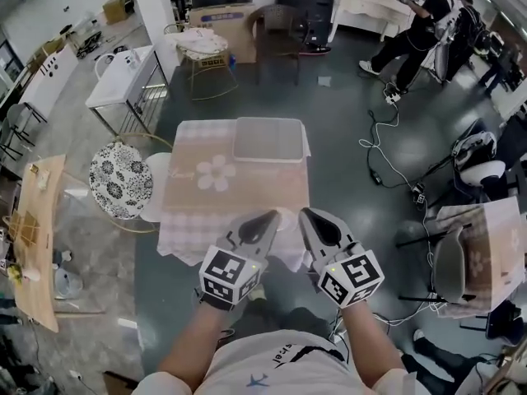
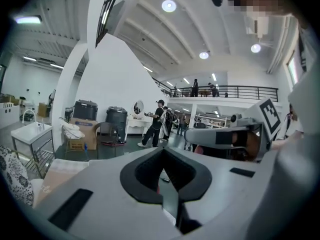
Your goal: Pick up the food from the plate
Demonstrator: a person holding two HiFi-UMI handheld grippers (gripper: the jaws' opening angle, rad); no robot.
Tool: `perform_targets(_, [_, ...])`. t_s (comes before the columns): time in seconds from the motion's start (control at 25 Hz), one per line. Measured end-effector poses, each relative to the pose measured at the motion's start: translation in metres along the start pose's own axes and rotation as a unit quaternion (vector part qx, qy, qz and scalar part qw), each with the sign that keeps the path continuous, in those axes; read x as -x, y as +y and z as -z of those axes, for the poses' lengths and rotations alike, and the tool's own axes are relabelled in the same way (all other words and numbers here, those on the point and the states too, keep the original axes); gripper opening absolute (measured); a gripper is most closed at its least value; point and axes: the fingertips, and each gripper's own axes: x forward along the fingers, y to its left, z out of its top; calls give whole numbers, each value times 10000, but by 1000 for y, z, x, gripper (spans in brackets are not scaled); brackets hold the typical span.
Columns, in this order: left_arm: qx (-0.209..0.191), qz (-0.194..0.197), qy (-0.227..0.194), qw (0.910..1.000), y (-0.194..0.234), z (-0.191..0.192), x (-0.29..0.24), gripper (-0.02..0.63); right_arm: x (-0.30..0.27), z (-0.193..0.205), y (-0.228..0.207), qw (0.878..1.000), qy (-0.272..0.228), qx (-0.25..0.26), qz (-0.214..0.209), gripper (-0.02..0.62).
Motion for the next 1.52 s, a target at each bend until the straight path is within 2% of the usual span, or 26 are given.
perform_targets(0.4, [-76,102,332,9994,28,44,-40,5,-28,37,-37,9985,212,-327,372,14])
perform_targets(0.6, [-133,0,388,9992,44,68,-57,6,-48,64,-54,9976,396,-459,337,14])
perform_targets(0.84, [-161,6,642,9978,54,104,-78,6,-65,88,-70,9965,513,-592,280,14])
perform_targets(1.28, [-208,236,985,9946,64,178,-103,8,-81,138,-93,9949,571,-748,360,14])
perform_targets(1.32, [-221,267,1019,9942,64,184,-105,15,-82,141,-95,9948,566,-756,368,14])
perform_targets(1.4, [-229,331,1088,9933,65,196,-110,104,-85,147,-97,9948,550,-773,365,14])
perform_targets(1.52, [-352,387,1213,9912,68,215,-117,169,-87,155,-101,9949,511,-796,355,14])
